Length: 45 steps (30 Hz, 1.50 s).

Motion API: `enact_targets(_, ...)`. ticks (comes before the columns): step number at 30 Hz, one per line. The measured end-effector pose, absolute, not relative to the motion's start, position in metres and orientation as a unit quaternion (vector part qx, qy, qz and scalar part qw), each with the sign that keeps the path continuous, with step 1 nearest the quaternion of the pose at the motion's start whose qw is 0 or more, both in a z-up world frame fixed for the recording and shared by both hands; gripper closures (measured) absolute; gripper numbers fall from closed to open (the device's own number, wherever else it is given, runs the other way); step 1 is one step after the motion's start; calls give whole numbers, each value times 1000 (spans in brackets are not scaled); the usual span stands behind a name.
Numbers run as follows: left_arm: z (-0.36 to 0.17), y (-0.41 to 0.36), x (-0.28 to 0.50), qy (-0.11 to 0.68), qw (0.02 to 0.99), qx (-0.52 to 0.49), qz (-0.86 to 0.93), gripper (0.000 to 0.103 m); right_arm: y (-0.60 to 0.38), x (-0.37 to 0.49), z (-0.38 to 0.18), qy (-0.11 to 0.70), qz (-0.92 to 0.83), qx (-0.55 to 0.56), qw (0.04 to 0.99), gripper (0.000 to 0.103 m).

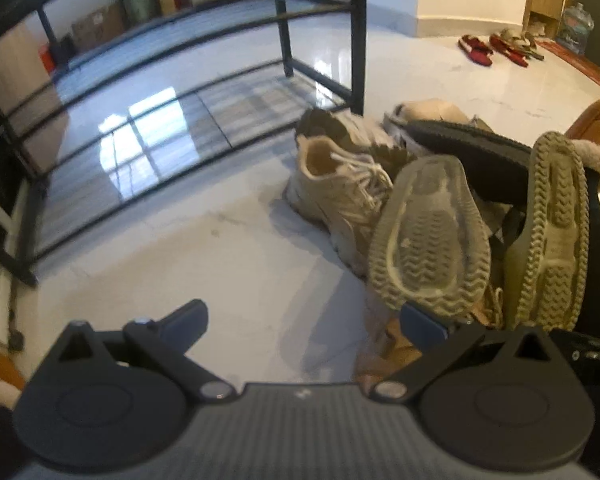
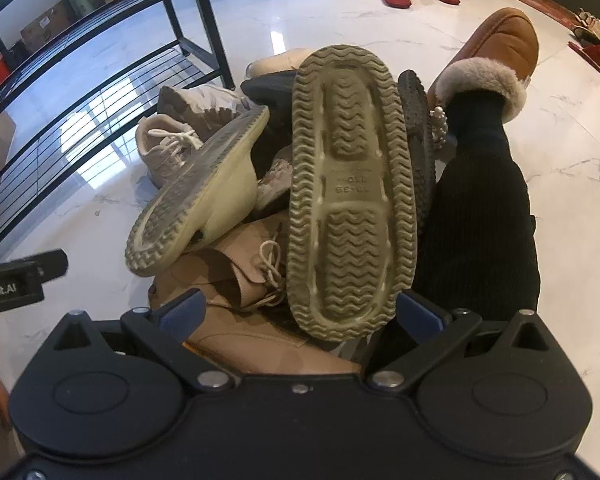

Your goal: Organize scattered shoes

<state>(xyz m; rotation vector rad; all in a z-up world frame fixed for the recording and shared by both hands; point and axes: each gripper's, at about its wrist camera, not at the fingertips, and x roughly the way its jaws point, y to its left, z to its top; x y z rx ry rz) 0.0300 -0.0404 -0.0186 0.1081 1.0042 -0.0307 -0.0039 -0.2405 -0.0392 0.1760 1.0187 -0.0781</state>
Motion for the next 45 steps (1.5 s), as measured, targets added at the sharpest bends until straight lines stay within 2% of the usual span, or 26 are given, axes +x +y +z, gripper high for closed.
enact_targets(6, -18, -52, 47, 465, 880, 88, -35, 1, -243, -6, -36, 462, -36, 62, 884, 0)
enact_targets(10, -25, -42, 53, 432, 898, 8, -86, 1, -239, -4, -40, 461, -39, 51, 885, 0)
enact_targets(14, -48, -44, 69, 489, 866, -14, -105, 1, -236, -3, -40, 458, -30, 48, 887, 0)
enact_targets(25, -56, -84, 87, 454, 875, 17, -166, 1, -243, 3, -47, 456, -26, 58, 888, 0)
enact_targets(34, -78, -88, 110, 491, 854, -49, -163, 1, -263, 8, -45, 451, -52, 65, 888, 0)
enact_targets(45, -90, -102, 125, 503, 846, -36, -174, 1, -266, 14, -45, 456, -53, 62, 886, 0)
